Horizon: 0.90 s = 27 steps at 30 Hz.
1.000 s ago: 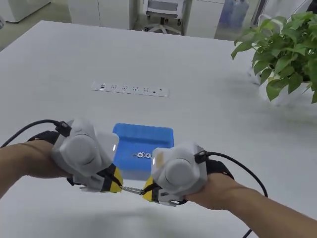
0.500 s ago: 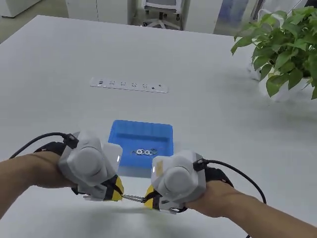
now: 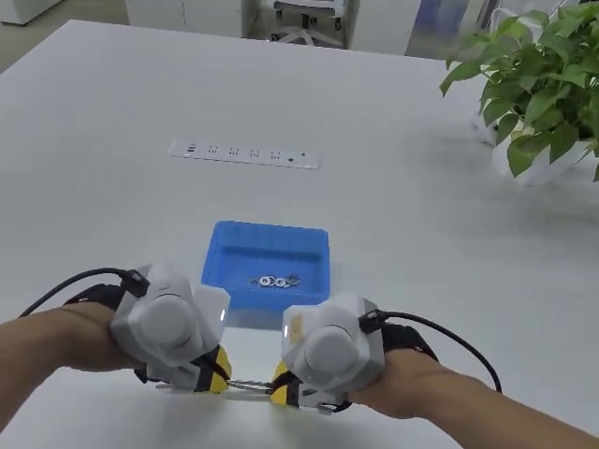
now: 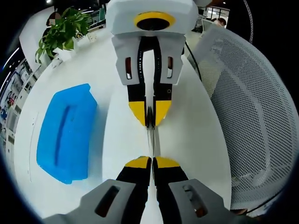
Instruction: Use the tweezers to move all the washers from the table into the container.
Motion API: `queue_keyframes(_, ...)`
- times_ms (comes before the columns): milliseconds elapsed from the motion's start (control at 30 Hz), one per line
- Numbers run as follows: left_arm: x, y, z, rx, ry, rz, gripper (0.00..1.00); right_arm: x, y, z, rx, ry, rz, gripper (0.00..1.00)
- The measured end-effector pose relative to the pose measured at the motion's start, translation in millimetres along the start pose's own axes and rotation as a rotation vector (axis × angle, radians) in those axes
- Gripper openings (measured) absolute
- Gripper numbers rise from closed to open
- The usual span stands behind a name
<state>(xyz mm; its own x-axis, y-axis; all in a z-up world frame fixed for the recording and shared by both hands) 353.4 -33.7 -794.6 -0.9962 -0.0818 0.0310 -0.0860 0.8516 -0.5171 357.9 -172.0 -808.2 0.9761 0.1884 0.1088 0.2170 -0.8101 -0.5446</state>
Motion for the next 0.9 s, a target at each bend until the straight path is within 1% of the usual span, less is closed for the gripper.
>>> queue_keyframes(233,-0.7,1.9,3.3,-0.01,-0.009,0.005,0.06,0.4,0.6,1.0,0.0,0.001,0.002,0.11)
queue_keyframes(467,0.5,3.6,7.2,-0.024,-0.001,0.005,0.07,1.4,1.3,1.0,0.003,0.001,0.008,0.12)
queue_keyframes(567,0.9,4.3,7.8,-0.025,0.003,0.0,0.07,1.8,1.7,0.8,0.007,-0.008,0.022,0.12)
queue_keyframes(900,-0.7,6.5,7.1,-0.024,0.007,-0.006,0.07,1.6,2.2,0.8,0.011,-0.024,0.02,0.14)
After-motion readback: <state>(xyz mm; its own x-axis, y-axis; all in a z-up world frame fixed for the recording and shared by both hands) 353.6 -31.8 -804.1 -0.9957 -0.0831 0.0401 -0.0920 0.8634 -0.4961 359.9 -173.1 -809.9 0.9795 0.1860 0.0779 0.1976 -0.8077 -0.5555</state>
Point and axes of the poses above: the centre of the closed fingertips' face, and the gripper's own axes: z roughly forward along the fingers, x roughly to its right, y roughly out of its underside, the point moved 10 cm from there along -z, roughly backward along the fingers, and after that the axes turned 6 degrees about -z, right-handed, at the moved point
